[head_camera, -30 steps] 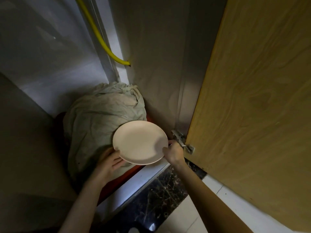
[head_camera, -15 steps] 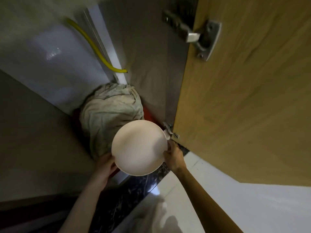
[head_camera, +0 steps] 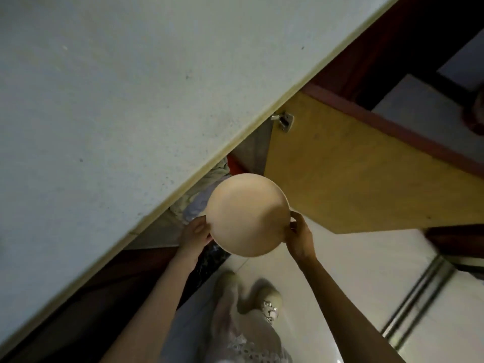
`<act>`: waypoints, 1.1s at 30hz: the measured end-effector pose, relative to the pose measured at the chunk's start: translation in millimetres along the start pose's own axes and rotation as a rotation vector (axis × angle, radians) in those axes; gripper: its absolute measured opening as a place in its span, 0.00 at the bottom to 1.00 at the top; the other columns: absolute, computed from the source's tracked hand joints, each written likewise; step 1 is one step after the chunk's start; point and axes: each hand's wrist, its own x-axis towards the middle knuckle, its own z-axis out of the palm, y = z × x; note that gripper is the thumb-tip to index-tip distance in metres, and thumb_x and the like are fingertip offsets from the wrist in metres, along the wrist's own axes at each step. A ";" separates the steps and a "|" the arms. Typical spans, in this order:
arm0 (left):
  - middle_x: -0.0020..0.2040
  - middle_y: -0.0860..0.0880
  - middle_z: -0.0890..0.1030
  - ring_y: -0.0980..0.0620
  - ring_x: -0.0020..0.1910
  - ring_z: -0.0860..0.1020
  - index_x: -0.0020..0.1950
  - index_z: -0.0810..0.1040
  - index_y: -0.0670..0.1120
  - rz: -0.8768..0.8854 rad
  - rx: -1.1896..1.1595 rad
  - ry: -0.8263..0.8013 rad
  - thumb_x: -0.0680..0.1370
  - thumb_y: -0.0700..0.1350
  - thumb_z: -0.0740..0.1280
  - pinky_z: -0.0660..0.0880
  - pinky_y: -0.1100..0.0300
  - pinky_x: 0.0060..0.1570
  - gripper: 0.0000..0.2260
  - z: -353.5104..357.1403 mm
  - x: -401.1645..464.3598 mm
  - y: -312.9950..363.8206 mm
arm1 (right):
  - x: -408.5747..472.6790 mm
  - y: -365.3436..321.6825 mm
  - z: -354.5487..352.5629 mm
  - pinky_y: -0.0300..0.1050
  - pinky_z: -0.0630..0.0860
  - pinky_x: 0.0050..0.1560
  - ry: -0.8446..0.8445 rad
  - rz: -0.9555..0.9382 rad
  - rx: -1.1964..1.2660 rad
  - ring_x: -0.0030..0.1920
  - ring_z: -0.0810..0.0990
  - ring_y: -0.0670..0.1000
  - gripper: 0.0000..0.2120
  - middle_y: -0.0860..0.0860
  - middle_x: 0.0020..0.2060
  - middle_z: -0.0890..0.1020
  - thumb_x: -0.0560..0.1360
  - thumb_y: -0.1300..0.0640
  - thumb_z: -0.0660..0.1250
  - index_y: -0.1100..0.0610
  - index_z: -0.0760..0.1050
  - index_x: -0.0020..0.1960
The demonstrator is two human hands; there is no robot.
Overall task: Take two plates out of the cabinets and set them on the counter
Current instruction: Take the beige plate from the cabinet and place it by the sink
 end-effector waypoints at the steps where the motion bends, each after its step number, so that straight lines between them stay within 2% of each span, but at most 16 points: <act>1: 0.53 0.43 0.77 0.42 0.59 0.75 0.59 0.74 0.39 -0.005 0.025 -0.008 0.78 0.37 0.61 0.76 0.56 0.47 0.10 2.3 -11.5 5.1 | -12.7 -2.8 -10.3 0.54 0.79 0.48 0.001 0.014 0.035 0.46 0.80 0.58 0.18 0.57 0.49 0.80 0.77 0.62 0.60 0.57 0.67 0.67; 4: 0.60 0.40 0.77 0.43 0.58 0.76 0.62 0.74 0.37 -0.017 0.097 -0.047 0.78 0.37 0.62 0.73 0.55 0.51 0.13 9.9 -46.4 19.0 | -52.2 -9.8 -40.5 0.43 0.76 0.38 0.019 0.051 0.130 0.41 0.78 0.53 0.18 0.53 0.45 0.79 0.76 0.62 0.61 0.56 0.68 0.66; 6: 0.56 0.40 0.78 0.44 0.55 0.76 0.57 0.75 0.37 -0.016 0.121 -0.077 0.78 0.36 0.62 0.75 0.59 0.48 0.09 16.0 -70.3 27.5 | -75.7 -13.4 -57.2 0.39 0.75 0.36 0.058 0.070 0.155 0.41 0.78 0.53 0.18 0.55 0.46 0.79 0.77 0.62 0.60 0.57 0.67 0.66; 9: 0.50 0.42 0.78 0.46 0.52 0.77 0.54 0.76 0.35 0.008 0.162 -0.113 0.77 0.34 0.61 0.77 0.68 0.38 0.08 25.2 -105.0 40.8 | -110.1 -21.4 -78.8 0.39 0.74 0.36 0.118 0.086 0.164 0.42 0.78 0.55 0.18 0.59 0.50 0.80 0.78 0.60 0.59 0.57 0.67 0.68; 11: 0.47 0.44 0.79 0.47 0.50 0.77 0.56 0.75 0.34 0.038 0.198 -0.149 0.77 0.34 0.61 0.76 0.71 0.36 0.09 29.6 -127.1 52.5 | -130.9 -31.3 -93.1 0.43 0.75 0.38 0.149 0.081 0.183 0.42 0.78 0.56 0.18 0.59 0.49 0.80 0.78 0.60 0.59 0.58 0.67 0.68; 13: 0.46 0.45 0.80 0.48 0.48 0.78 0.55 0.76 0.34 0.093 0.219 -0.186 0.77 0.33 0.61 0.77 0.66 0.43 0.09 32.4 -148.6 68.1 | -148.6 -45.4 -107.5 0.45 0.75 0.39 0.187 0.068 0.204 0.40 0.78 0.54 0.17 0.58 0.47 0.80 0.78 0.60 0.59 0.57 0.68 0.67; 15: 0.48 0.45 0.80 0.47 0.51 0.77 0.53 0.77 0.38 0.167 0.261 -0.211 0.77 0.35 0.62 0.75 0.56 0.53 0.07 34.6 -169.9 86.2 | -165.5 -62.2 -120.3 0.43 0.75 0.38 0.234 0.038 0.238 0.39 0.77 0.53 0.17 0.56 0.46 0.80 0.79 0.60 0.59 0.56 0.69 0.67; 17: 0.49 0.46 0.81 0.48 0.52 0.78 0.52 0.78 0.42 0.261 0.335 -0.222 0.77 0.40 0.63 0.74 0.53 0.56 0.06 34.9 -188.7 102.1 | -181.4 -78.0 -130.8 0.44 0.74 0.38 0.286 -0.013 0.272 0.40 0.76 0.54 0.15 0.55 0.44 0.80 0.78 0.61 0.59 0.57 0.72 0.64; 21: 0.51 0.51 0.81 0.52 0.54 0.79 0.59 0.77 0.45 0.366 0.376 -0.255 0.77 0.45 0.64 0.76 0.56 0.56 0.12 36.4 -221.4 134.8 | -215.6 -107.6 -147.8 0.42 0.74 0.40 0.419 -0.089 0.354 0.41 0.76 0.50 0.13 0.51 0.43 0.79 0.78 0.60 0.58 0.58 0.74 0.60; 23: 0.50 0.53 0.81 0.53 0.52 0.79 0.60 0.76 0.45 0.411 0.374 -0.262 0.77 0.44 0.64 0.77 0.57 0.53 0.12 41.4 -238.1 153.3 | -234.7 -122.1 -155.5 0.41 0.75 0.41 0.532 -0.125 0.416 0.43 0.76 0.48 0.10 0.48 0.44 0.80 0.78 0.59 0.59 0.54 0.76 0.56; 26: 0.51 0.52 0.81 0.53 0.41 0.80 0.60 0.75 0.50 0.494 0.319 -0.311 0.76 0.44 0.65 0.81 0.56 0.41 0.12 49.9 -260.4 179.4 | -256.1 -141.3 -166.1 0.36 0.74 0.39 0.683 -0.186 0.482 0.41 0.77 0.46 0.08 0.44 0.42 0.79 0.78 0.58 0.60 0.48 0.75 0.51; 28: 0.49 0.54 0.80 0.59 0.43 0.81 0.58 0.74 0.52 0.555 0.278 -0.389 0.75 0.42 0.66 0.78 0.66 0.35 0.12 57.5 -276.5 197.2 | -269.4 -150.5 -175.4 0.37 0.76 0.40 0.755 -0.217 0.510 0.42 0.77 0.47 0.08 0.47 0.43 0.80 0.78 0.58 0.60 0.53 0.76 0.54; 30: 0.46 0.54 0.81 0.63 0.44 0.81 0.58 0.74 0.50 0.597 0.255 -0.483 0.76 0.40 0.65 0.76 0.71 0.35 0.12 67.2 -291.5 213.7 | -280.9 -156.6 -186.6 0.35 0.76 0.40 0.816 -0.241 0.540 0.43 0.78 0.45 0.10 0.47 0.44 0.79 0.78 0.59 0.60 0.56 0.76 0.57; 31: 0.46 0.54 0.81 0.64 0.43 0.81 0.57 0.74 0.51 0.607 0.253 -0.528 0.76 0.40 0.65 0.76 0.71 0.36 0.12 71.9 -298.7 220.5 | -286.0 -157.8 -192.6 0.32 0.76 0.38 0.845 -0.254 0.558 0.42 0.78 0.42 0.10 0.46 0.44 0.79 0.78 0.59 0.60 0.56 0.76 0.57; 33: 0.49 0.53 0.81 0.62 0.47 0.80 0.54 0.74 0.55 0.613 0.271 -0.593 0.76 0.40 0.65 0.77 0.66 0.44 0.12 81.2 -308.4 230.5 | -294.3 -158.6 -203.5 0.30 0.76 0.37 0.892 -0.273 0.600 0.39 0.79 0.36 0.10 0.43 0.41 0.80 0.77 0.61 0.61 0.56 0.76 0.57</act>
